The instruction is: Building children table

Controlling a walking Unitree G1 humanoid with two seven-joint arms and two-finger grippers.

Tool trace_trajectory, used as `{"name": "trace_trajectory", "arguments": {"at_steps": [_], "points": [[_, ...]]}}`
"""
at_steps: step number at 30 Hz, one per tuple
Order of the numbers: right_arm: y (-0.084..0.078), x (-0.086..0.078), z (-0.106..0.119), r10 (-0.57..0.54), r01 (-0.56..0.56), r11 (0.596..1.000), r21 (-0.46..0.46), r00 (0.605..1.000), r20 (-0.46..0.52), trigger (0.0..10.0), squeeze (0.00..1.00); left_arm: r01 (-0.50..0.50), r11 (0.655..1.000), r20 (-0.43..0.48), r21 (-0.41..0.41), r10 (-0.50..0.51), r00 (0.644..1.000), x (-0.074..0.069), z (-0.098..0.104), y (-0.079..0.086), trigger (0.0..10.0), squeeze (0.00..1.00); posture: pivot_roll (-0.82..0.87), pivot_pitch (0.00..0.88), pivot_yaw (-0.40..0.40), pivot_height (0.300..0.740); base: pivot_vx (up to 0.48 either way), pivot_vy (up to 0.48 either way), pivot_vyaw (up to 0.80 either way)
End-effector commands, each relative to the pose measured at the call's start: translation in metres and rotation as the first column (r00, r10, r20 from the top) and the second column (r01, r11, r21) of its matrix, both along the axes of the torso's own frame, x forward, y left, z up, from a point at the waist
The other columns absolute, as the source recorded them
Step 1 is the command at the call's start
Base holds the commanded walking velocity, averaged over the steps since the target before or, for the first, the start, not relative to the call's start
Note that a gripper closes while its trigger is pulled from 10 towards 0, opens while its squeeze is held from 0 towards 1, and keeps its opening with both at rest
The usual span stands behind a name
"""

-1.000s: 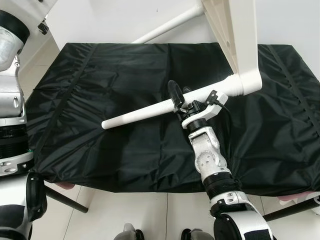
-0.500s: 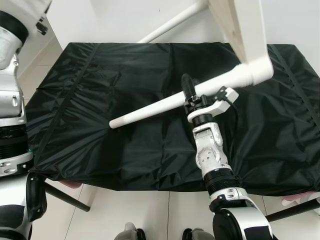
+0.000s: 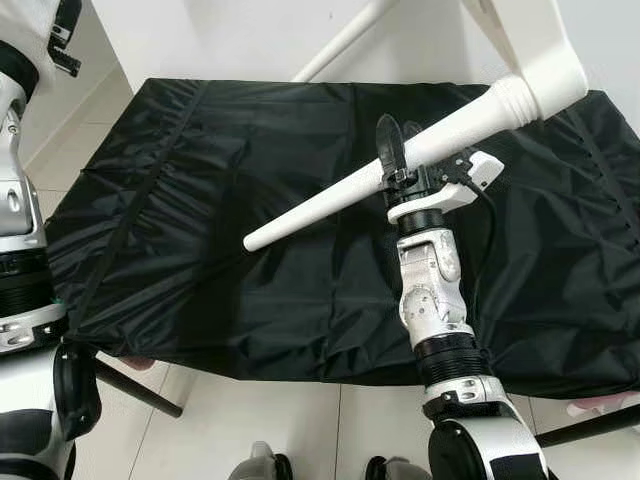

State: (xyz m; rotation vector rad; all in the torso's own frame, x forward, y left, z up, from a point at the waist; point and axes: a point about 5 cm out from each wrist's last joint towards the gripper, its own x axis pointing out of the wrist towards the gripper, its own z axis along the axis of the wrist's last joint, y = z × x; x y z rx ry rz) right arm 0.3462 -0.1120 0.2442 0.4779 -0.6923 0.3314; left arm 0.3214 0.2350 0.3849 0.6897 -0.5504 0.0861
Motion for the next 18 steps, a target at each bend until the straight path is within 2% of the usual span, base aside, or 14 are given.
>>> {"name": "trace_trajectory", "arguments": {"at_steps": [1, 11, 14, 18], "points": [[0.016, -0.023, 0.065, -0.011, 0.054, 0.993, -0.11, 0.933, 0.36, 0.0, 0.0, 0.049, 0.996, 0.125, -0.074, -0.04, 0.991, -0.006, 0.014, -0.013, 10.0, 0.0, 0.03, 0.048, 0.039, 0.74, 0.0, 0.0, 0.0], [-0.007, -0.028, 0.106, -0.047, 0.106, 0.989, -0.107, 0.891, 0.452, 0.0, 0.0, 0.065, 0.993, 0.153, -0.098, -0.05, 0.987, -0.013, 0.022, -0.01, 10.0, 0.0, 0.03, 0.04, 0.003, 0.74, 0.0, 0.0, 0.0], [-0.012, -0.028, 0.111, -0.044, 0.104, 0.989, -0.109, 0.892, 0.449, 0.0, 0.0, 0.06, 0.993, 0.155, -0.099, -0.045, 0.987, -0.015, 0.023, -0.009, 10.0, 0.0, 0.03, 0.042, -0.005, 0.74, 0.0, 0.0, 0.0], [-0.029, -0.029, 0.118, -0.027, 0.096, 0.984, -0.152, 0.913, 0.406, 0.0, 0.0, 0.1, 0.989, 0.123, -0.109, -0.086, 0.989, -0.017, 0.022, -0.012, 10.0, 0.0, 0.01, 0.064, -0.039, 0.74, 0.0, 0.0, 0.0]]}}
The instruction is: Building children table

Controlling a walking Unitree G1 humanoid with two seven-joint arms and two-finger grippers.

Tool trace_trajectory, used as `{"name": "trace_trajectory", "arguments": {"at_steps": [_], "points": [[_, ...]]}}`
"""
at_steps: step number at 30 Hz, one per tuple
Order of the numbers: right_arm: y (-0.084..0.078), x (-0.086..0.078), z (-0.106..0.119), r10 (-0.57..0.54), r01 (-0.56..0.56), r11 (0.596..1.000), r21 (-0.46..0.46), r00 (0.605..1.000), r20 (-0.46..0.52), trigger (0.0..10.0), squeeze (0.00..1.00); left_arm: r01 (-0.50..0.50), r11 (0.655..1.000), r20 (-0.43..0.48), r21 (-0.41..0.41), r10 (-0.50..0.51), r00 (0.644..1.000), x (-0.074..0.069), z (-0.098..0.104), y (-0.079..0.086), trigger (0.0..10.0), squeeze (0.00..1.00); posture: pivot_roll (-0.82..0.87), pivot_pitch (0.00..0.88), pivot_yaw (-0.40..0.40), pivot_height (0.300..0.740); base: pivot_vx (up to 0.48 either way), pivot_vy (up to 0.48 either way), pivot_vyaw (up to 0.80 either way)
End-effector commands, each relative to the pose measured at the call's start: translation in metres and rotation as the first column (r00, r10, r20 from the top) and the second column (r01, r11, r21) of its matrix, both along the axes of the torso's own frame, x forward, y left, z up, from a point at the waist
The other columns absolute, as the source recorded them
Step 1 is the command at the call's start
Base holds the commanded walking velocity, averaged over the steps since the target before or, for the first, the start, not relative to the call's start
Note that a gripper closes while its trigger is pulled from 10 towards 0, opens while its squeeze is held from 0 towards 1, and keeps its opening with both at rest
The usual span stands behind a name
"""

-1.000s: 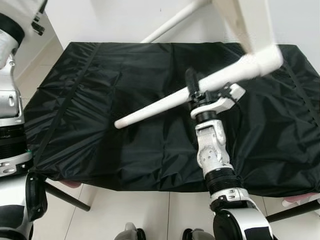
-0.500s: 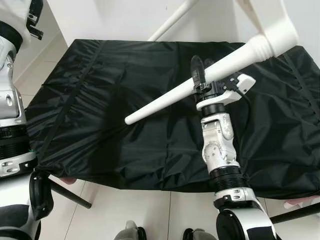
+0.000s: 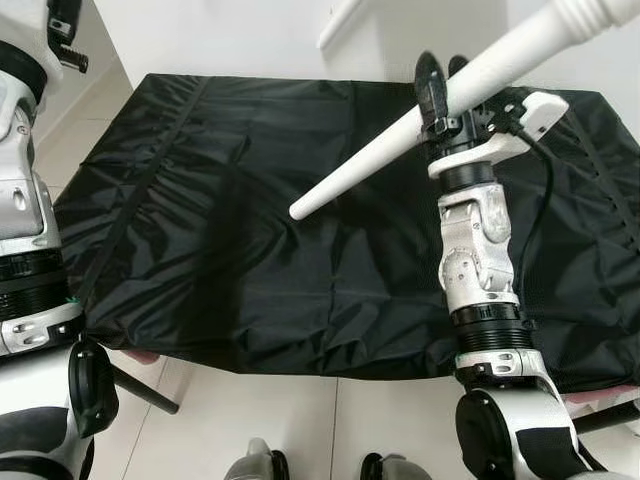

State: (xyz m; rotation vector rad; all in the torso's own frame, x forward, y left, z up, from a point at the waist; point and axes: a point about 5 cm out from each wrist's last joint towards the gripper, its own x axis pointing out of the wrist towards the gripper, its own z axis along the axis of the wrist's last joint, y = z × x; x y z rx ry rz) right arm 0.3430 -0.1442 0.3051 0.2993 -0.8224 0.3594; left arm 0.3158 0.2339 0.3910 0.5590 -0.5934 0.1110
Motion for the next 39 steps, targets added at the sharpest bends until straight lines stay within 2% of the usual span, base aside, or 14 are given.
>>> {"name": "trace_trajectory", "arguments": {"at_steps": [1, 6, 8, 9, 10, 11, 14, 15, 17, 21, 24, 30, 35, 39], "points": [[0.004, -0.026, 0.057, 0.017, -0.007, 0.999, -0.04, 0.966, 0.259, 0.0, 0.0, 0.062, 0.998, 0.075, 0.014, -0.062, 0.995, -0.012, 0.016, -0.011, 10.0, 0.0, 0.01, 0.064, -0.039, 0.74, 0.0, 0.0, 0.0], [-0.009, -0.027, 0.056, 0.016, 0.004, 0.995, -0.098, 0.979, 0.202, 0.0, 0.0, 0.1, 0.995, 0.023, 0.015, -0.1, 0.995, -0.011, 0.007, -0.015, 10.0, 0.0, 0.0, 0.084, -0.056, 0.74, 0.0, 0.0, 0.0], [-0.02, -0.027, 0.053, 0.006, 0.015, 0.991, -0.131, 0.988, 0.155, 0.0, 0.0, 0.172, 0.985, -0.034, -0.007, -0.172, 0.985, -0.009, -0.004, -0.02, 10.0, 0.0, -0.01, 0.091, -0.06, 0.74, 0.0, 0.0, 0.0], [-0.02, -0.027, 0.053, 0.006, 0.015, 0.991, -0.131, 0.988, 0.155, 0.0, 0.0, 0.172, 0.985, -0.034, -0.007, -0.172, 0.985, -0.009, -0.004, -0.02, 10.0, 0.0, -0.01, 0.091, -0.06, 0.74, 0.0, 0.0, 0.0], [-0.033, -0.031, 0.046, -0.007, 0.028, 0.983, -0.182, 0.993, 0.116, 0.0, 0.0, 0.237, 0.971, -0.095, -0.01, -0.237, 0.967, -0.008, -0.017, -0.028, 10.0, 0.0, -0.01, 0.099, -0.056, 0.74, 0.0, 0.0, 0.0], [-0.038, -0.033, 0.041, -0.019, 0.041, 0.976, -0.212, 0.994, 0.104, 0.0, 0.0, 0.274, 0.962, -0.113, -0.007, -0.273, 0.955, -0.009, -0.021, -0.032, 10.0, 0.0, -0.02, 0.102, -0.053, 0.74, 0.0, 0.0, 0.0], [-0.045, -0.036, 0.035, -0.039, 0.06, 0.968, -0.243, 0.995, 0.092, 0.0, 0.0, 0.324, 0.946, -0.12, -0.015, -0.323, 0.939, -0.011, -0.024, -0.037, 10.0, 0.0, -0.03, 0.107, -0.05, 0.74, 0.0, 0.0, 0.0], [-0.048, -0.038, 0.033, -0.052, 0.073, 0.962, -0.264, 0.995, 0.086, 0.0, 0.0, 0.364, 0.931, -0.131, -0.035, -0.365, 0.922, -0.013, -0.027, -0.04, 10.0, 0.0, -0.03, 0.106, -0.047, 0.74, 0.0, 0.0, 0.0], [-0.055, -0.042, 0.029, -0.074, 0.092, 0.954, -0.285, 0.995, 0.074, 0.0, 0.0, 0.41, 0.912, -0.155, -0.025, -0.409, 0.899, -0.014, -0.034, -0.046, 10.0, 0.0, -0.04, 0.11, -0.042, 0.74, 0.0, 0.0, 0.0], [-0.061, -0.048, 0.029, -0.089, 0.102, 0.946, -0.307, 0.994, 0.057, 0.0, 0.0, 0.438, 0.898, -0.17, -0.045, -0.439, 0.882, -0.016, -0.04, -0.049, 10.0, 0.0, -0.04, 0.11, -0.038, 0.74, 0.0, 0.0, 0.0], [-0.076, -0.057, 0.034, -0.143, 0.164, 0.937, -0.307, 0.985, 0.092, 0.0, 0.0, 0.436, 0.896, -0.169, -0.086, -0.444, 0.88, -0.014, -0.05, -0.049, 10.0, 0.0, -0.07, 0.105, -0.03, 0.74, 0.0, 0.0, 0.0], [-0.069, -0.068, 0.054, -0.119, 0.166, 0.945, -0.282, 0.977, 0.177, 0.0, 0.0, 0.443, 0.887, -0.126, -0.128, -0.458, 0.88, -0.016, -0.04, -0.049, 10.0, 0.0, -0.07, 0.101, -0.023, 0.74, 0.0, 0.0, 0.0], [-0.064, -0.073, 0.059, -0.101, 0.157, 0.942, -0.297, 0.976, 0.194, 0.0, 0.0, 0.453, 0.882, -0.118, -0.13, -0.467, 0.876, -0.021, -0.036, -0.047, 10.0, 0.0, -0.07, 0.099, -0.027, 0.74, 0.0, 0.0, 0.0], [-0.069, -0.079, 0.066, -0.126, 0.188, 0.939, -0.288, 0.968, 0.219, 0.0, 0.0, 0.446, 0.883, -0.12, -0.145, -0.463, 0.878, -0.023, -0.041, -0.043, 10.0, 0.0, -0.08, 0.093, -0.025, 0.74, 0.0, 0.0, 0.0]]}}
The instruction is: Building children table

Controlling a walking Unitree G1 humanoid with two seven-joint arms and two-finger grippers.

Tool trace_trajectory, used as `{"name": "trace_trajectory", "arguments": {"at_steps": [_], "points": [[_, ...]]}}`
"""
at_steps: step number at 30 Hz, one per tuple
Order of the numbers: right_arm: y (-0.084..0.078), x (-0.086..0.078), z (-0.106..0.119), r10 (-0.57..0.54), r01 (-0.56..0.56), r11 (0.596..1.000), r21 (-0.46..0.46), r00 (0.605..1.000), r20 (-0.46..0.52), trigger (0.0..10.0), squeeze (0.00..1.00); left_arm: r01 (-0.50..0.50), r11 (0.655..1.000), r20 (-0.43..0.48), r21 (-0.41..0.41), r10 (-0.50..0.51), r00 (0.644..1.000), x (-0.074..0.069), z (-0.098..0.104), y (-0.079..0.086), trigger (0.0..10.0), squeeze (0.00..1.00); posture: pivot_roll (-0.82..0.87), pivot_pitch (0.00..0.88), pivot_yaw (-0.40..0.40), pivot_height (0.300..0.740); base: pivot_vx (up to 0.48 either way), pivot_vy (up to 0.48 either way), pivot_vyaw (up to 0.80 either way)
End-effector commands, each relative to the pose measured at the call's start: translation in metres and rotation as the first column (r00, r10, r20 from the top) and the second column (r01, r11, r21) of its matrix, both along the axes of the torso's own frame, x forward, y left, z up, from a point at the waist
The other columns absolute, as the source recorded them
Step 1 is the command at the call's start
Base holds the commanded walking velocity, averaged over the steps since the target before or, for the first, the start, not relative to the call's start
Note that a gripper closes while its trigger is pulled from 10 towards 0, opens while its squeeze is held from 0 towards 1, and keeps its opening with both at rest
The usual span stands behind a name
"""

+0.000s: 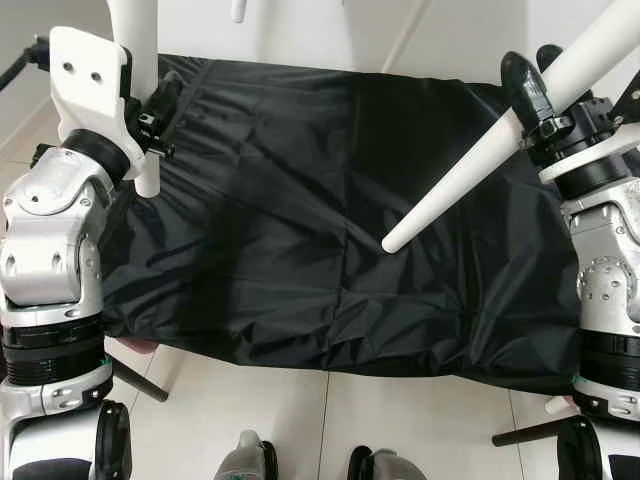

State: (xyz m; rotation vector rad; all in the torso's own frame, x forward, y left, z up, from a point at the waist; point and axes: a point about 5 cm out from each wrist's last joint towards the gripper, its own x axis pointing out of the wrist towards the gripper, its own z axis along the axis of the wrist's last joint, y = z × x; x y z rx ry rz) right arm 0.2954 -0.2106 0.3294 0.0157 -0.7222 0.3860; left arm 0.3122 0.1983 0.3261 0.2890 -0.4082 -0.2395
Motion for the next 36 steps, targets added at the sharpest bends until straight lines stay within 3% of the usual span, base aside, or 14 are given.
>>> {"name": "trace_trajectory", "arguments": {"at_steps": [1, 16, 22, 28, 31, 36], "points": [[-0.004, -0.033, 0.047, -0.047, 0.056, 0.998, -0.024, 0.963, 0.267, 0.0, 0.0, 0.105, 0.994, 0.136, 0.011, -0.105, 0.985, -0.019, 0.025, -0.005, 10.0, 0.0, -0.09, 0.088, -0.029, 0.74, 0.0, 0.0, 0.0], [-0.001, -0.046, 0.069, -0.053, 0.064, 0.998, -0.021, 0.94, 0.337, 0.0, 0.0, 0.098, 0.994, 0.183, -0.038, -0.09, 0.979, -0.024, 0.036, 0.003, 10.0, 0.0, -0.12, 0.076, -0.03, 0.74, 0.0, 0.0, 0.0], [-0.003, -0.054, 0.084, -0.064, 0.086, 0.995, -0.041, 0.92, 0.386, 0.0, 0.0, 0.095, 0.99, 0.196, -0.107, -0.073, 0.978, -0.025, 0.039, 0.009, 10.0, 0.0, -0.12, 0.07, -0.034, 0.74, 0.0, 0.0, 0.0], [0.005, -0.054, 0.079, -0.015, 0.036, 0.998, -0.055, 0.943, 0.333, 0.0, 0.0, 0.189, 0.979, 0.15, -0.075, -0.177, 0.973, -0.032, 0.029, -0.002, 10.0, 0.0, -0.12, 0.07, -0.041, 0.74, 0.0, 0.0, 0.0], [0.006, -0.055, 0.065, 0.006, 0.014, 0.997, -0.076, 0.966, 0.259, 0.0, 0.0, 0.241, 0.971, 0.078, -0.012, -0.239, 0.968, -0.038, 0.01, -0.009, 10.0, 0.0, -0.12, 0.067, -0.048, 0.74, 0.0, 0.0, 0.0], [0.01, -0.054, 0.051, 0.032, -0.011, 0.995, -0.103, 0.979, 0.199, 0.0, 0.0, 0.302, 0.953, 0.02, 0.007, -0.302, 0.953, -0.043, -0.006, -0.017, 10.0, 0.0, -0.13, 0.063, -0.039, 0.74, 0.0, 0.0, 0.0]]}}
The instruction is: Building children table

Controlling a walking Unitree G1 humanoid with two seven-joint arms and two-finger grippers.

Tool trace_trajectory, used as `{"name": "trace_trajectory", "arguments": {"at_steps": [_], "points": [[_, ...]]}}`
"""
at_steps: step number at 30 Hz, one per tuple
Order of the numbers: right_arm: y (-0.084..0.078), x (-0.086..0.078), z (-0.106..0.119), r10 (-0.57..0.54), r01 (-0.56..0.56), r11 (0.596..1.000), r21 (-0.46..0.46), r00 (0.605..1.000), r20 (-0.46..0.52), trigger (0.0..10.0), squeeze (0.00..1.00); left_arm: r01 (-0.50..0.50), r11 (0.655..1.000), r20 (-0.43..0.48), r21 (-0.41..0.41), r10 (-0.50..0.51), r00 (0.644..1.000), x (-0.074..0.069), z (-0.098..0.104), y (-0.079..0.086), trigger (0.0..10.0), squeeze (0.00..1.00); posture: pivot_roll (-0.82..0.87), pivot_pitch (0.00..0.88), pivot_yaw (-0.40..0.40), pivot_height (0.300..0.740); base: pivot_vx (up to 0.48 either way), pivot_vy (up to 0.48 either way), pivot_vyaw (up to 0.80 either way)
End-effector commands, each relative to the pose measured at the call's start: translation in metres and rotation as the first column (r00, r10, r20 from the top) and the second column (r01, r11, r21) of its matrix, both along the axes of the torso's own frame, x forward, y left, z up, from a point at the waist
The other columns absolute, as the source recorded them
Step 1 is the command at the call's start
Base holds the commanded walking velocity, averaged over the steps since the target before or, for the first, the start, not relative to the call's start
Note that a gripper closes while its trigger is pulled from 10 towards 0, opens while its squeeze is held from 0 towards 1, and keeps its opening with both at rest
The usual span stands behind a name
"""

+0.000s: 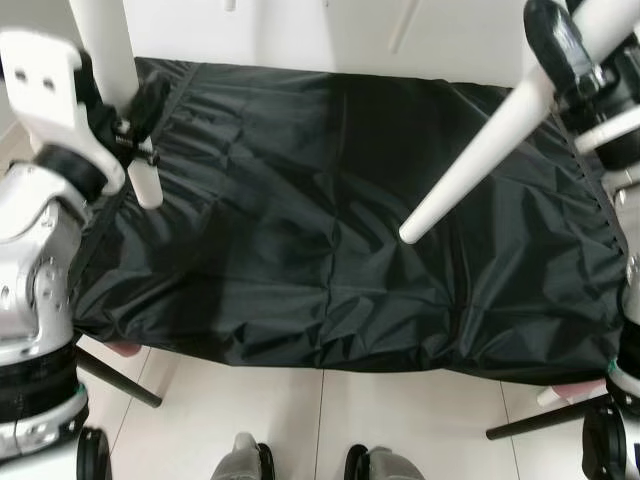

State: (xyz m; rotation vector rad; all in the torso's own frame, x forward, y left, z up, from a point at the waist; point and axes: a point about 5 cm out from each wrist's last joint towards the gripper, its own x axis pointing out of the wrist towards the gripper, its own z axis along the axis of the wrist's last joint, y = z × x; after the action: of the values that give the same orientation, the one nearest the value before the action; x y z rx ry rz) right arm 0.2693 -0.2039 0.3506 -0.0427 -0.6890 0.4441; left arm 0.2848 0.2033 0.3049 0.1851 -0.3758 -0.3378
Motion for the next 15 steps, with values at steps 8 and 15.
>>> {"name": "trace_trajectory", "arguments": {"at_steps": [8, 15], "points": [[0.01, -0.024, -0.001, 0.043, -0.041, 0.999, -0.027, 0.994, 0.099, 0.0, 0.0, 0.284, 0.958, -0.053, 0.041, -0.281, 0.958, -0.014, -0.023, -0.036, 10.0, 0.0, -0.14, 0.077, -0.034, 0.74, 0.0, 0.0, 0.0], [0.011, -0.022, -0.013, 0.052, -0.051, 0.998, -0.028, 0.997, 0.05, 0.0, 0.0, 0.294, 0.955, -0.11, 0.043, -0.288, 0.951, -0.008, -0.035, -0.038, 10.0, 0.0, -0.15, 0.09, -0.032, 0.74, 0.0, 0.0, 0.0]]}}
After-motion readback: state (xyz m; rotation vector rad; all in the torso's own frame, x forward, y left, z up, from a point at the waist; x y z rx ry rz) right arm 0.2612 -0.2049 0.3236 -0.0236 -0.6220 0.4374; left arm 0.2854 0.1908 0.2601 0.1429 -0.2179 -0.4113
